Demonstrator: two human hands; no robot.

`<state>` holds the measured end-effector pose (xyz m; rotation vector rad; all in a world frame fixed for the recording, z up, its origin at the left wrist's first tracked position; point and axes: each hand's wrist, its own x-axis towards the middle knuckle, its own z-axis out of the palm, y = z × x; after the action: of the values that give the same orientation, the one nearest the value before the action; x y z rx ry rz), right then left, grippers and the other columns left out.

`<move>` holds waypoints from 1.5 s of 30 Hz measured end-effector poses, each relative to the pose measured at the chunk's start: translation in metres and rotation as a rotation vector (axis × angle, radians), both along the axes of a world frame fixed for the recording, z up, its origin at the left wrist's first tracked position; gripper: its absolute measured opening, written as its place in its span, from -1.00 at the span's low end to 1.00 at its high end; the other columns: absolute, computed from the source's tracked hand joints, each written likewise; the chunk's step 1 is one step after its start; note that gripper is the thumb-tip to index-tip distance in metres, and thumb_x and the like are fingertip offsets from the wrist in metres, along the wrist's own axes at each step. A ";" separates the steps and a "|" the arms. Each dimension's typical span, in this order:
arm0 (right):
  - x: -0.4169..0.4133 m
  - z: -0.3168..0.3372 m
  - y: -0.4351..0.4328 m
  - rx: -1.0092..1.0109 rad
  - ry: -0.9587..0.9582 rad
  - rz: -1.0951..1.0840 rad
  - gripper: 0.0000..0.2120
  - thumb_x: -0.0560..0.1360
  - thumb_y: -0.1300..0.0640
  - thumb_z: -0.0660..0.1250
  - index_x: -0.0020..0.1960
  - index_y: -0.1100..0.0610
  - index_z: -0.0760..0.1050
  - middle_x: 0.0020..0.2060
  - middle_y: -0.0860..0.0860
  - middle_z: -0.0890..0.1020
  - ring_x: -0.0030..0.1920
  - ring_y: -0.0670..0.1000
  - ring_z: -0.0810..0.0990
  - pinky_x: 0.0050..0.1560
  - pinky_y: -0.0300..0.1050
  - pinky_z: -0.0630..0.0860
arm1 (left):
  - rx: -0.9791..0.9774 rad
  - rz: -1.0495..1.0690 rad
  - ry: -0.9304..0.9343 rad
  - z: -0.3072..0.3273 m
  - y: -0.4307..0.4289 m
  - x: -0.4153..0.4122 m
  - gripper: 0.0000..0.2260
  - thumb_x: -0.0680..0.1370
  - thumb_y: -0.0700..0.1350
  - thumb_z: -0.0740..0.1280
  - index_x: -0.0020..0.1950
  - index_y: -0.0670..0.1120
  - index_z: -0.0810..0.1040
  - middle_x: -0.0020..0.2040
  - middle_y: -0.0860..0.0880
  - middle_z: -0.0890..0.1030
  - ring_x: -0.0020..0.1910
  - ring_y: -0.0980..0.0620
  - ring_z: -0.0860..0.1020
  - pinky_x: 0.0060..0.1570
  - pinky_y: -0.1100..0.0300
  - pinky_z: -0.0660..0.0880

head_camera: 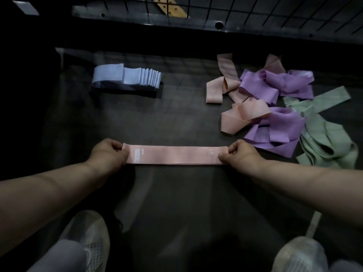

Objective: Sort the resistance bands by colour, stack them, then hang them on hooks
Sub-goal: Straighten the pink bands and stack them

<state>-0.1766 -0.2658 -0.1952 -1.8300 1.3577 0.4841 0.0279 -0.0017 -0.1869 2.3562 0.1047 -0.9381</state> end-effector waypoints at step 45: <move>0.109 0.172 -0.055 0.434 -0.888 0.465 -0.59 0.27 0.43 0.32 0.05 0.11 0.47 -0.13 -0.03 0.59 -0.12 -0.06 0.61 -0.16 -0.17 0.57 | -0.830 -0.561 -0.049 0.093 -0.148 0.020 -0.60 0.37 -0.13 0.42 0.20 0.08 0.57 0.41 0.09 0.41 0.38 0.22 0.37 0.37 0.32 0.29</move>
<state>-0.0678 -0.3208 -0.0236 -1.6547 0.2063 0.1265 0.0484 -0.1495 -0.0941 1.6252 -0.8418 -0.9216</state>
